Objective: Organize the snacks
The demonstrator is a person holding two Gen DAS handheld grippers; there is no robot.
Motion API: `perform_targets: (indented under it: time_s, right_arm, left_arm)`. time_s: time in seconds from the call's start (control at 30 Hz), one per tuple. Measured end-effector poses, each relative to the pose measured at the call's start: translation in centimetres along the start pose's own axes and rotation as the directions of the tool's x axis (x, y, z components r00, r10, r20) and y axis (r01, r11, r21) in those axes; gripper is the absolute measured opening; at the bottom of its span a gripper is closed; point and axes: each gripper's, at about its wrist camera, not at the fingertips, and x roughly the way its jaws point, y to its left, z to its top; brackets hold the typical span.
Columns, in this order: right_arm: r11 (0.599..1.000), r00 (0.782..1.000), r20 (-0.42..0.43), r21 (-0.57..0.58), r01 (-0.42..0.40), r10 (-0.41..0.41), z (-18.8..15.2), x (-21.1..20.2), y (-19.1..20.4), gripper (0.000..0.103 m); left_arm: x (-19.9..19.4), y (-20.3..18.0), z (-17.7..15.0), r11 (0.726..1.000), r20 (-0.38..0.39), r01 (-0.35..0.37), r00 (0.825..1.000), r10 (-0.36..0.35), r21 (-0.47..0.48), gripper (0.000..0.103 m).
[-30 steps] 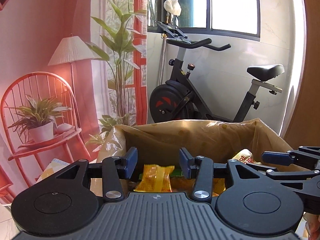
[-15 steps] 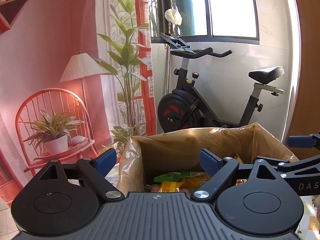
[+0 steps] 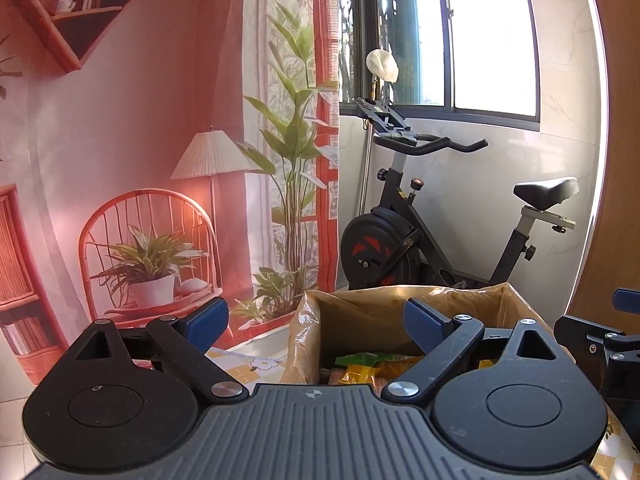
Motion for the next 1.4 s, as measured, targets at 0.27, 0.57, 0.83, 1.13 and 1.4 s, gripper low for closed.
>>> perform_targets:
  time_s: [0.27,0.57,0.83,1.13,1.4]
  right_arm:
    - [1.000,1.000,0.009,0.031,-0.003,0.003,-0.3,-2.7,0.3,0.099]
    - [0.999,1.000,0.007,0.054,-0.005,0.005,-1.2,-4.5,0.6,0.099]
    - [0.998,1.000,0.006,0.061,-0.013,0.013,-1.7,-5.1,0.6,0.099]
    - [0.998,1.000,0.010,0.061,-0.009,0.009,-1.8,-5.5,0.6,0.099]
    - [0.998,1.000,0.009,0.061,-0.012,0.011,-1.7,-5.6,0.7,0.099]
  left_arm:
    - [-3.5,-0.4,0.0,0.999,0.019,0.004,1.000,-0.005,0.038,0.096]
    - [-5.8,-1.5,-1.2,0.998,0.040,0.012,0.999,-0.014,0.057,0.095]
    - [-6.1,-1.3,-1.7,0.999,0.032,0.004,0.999,-0.006,0.038,0.095]
    - [-6.3,-1.2,-1.8,1.000,0.031,-0.004,1.000,0.003,0.030,0.095]
    - [-6.4,-1.3,-1.9,1.000,0.029,-0.013,1.000,0.012,0.020,0.095]
